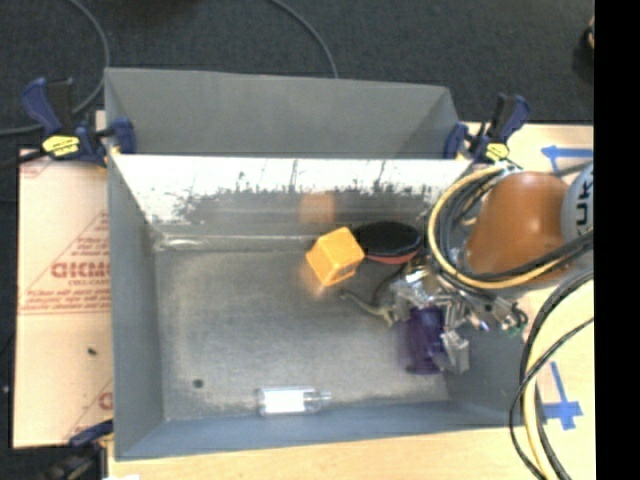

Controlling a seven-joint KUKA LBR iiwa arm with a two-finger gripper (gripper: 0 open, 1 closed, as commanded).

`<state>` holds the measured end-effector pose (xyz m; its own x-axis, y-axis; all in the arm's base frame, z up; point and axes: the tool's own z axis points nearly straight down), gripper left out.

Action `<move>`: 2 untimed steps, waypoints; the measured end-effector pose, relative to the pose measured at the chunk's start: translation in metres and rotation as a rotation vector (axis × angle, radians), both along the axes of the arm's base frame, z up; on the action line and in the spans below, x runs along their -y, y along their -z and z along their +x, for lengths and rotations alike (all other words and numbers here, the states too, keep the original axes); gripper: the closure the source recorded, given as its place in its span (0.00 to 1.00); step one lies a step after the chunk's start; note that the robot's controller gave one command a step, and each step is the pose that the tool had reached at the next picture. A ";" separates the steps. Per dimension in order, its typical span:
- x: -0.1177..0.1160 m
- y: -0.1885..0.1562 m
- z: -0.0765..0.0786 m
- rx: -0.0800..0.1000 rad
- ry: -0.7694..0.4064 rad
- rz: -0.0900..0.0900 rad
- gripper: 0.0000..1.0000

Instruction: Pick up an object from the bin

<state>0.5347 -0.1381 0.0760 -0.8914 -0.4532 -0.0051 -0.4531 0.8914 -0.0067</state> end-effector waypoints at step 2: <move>-0.004 -0.001 0.000 0.003 -0.263 0.003 1.00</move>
Offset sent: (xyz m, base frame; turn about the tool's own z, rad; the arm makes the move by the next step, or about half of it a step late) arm -0.0039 0.0005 -0.0060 -0.2608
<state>0.5347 -0.1338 0.0775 -0.7427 -0.6695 -0.0095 -0.6695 0.7428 -0.0061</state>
